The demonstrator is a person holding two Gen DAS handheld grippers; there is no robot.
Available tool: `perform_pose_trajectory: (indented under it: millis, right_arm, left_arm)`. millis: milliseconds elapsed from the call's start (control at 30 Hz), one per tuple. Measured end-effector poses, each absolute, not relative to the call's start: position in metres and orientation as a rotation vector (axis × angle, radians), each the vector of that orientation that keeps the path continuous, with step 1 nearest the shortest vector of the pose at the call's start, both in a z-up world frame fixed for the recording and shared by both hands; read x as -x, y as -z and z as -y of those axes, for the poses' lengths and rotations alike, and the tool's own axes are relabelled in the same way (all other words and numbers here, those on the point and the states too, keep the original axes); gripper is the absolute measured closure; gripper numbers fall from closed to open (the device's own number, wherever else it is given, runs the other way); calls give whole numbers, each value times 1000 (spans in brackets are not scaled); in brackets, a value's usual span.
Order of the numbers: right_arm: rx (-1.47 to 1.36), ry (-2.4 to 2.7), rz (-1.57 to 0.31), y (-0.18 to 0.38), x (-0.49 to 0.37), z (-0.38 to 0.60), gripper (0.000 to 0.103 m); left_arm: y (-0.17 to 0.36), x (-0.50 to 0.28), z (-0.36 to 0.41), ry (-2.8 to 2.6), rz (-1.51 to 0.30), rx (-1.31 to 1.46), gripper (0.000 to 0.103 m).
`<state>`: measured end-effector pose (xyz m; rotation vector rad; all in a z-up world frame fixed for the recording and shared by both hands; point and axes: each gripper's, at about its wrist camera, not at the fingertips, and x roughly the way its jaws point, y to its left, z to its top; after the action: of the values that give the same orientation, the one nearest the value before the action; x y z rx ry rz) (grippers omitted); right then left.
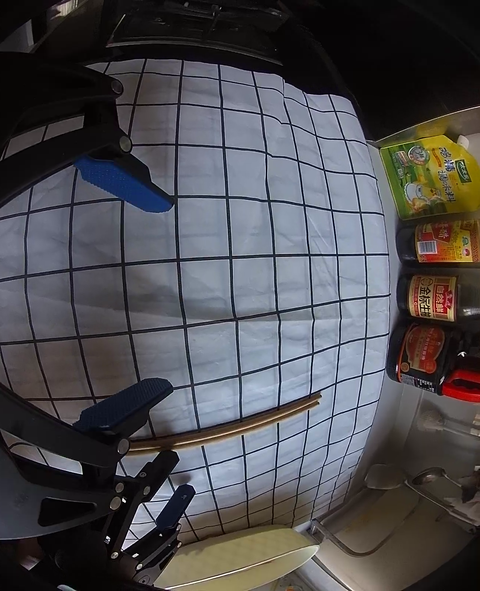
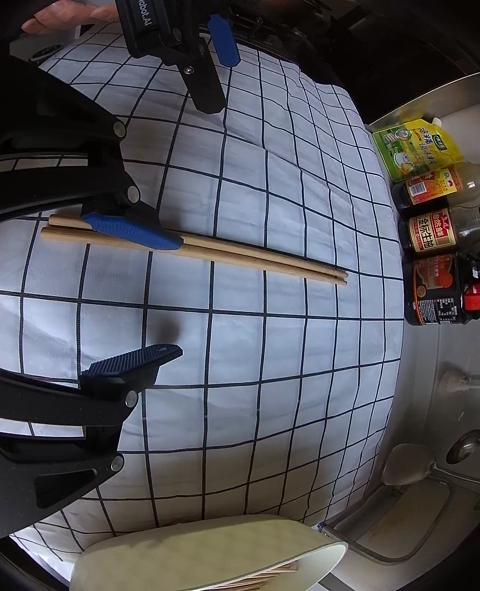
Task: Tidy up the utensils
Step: 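Spread the chopsticks and close the right gripper on one while the left gripper grasps another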
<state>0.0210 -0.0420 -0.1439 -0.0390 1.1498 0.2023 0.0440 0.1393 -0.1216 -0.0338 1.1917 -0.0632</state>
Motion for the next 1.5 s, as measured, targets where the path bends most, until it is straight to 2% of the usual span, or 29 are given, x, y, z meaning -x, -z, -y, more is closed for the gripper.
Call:
perform_pose_trajectory:
  millis: [467, 667, 1433, 1467, 1500]
  right_arm:
    - [135, -218, -1129, 149, -17, 27, 53]
    - [164, -254, -1109, 148, -14, 24, 96]
    - [31, -113, -1121, 147, -3, 109, 97]
    - [27, -114, -1116, 146, -2, 112, 95]
    - [21, -115, -1113, 146, -1, 113, 89]
  left_arm:
    - [118, -45, -134, 79, -1183, 22, 14]
    - [117, -46, -126, 91, -1180, 6, 14]
    - [147, -67, -51, 175, -1169, -84, 13]
    - [148, -67, -50, 170, -1168, -86, 13]
    - [149, -67, -50, 165, -1165, -90, 13]
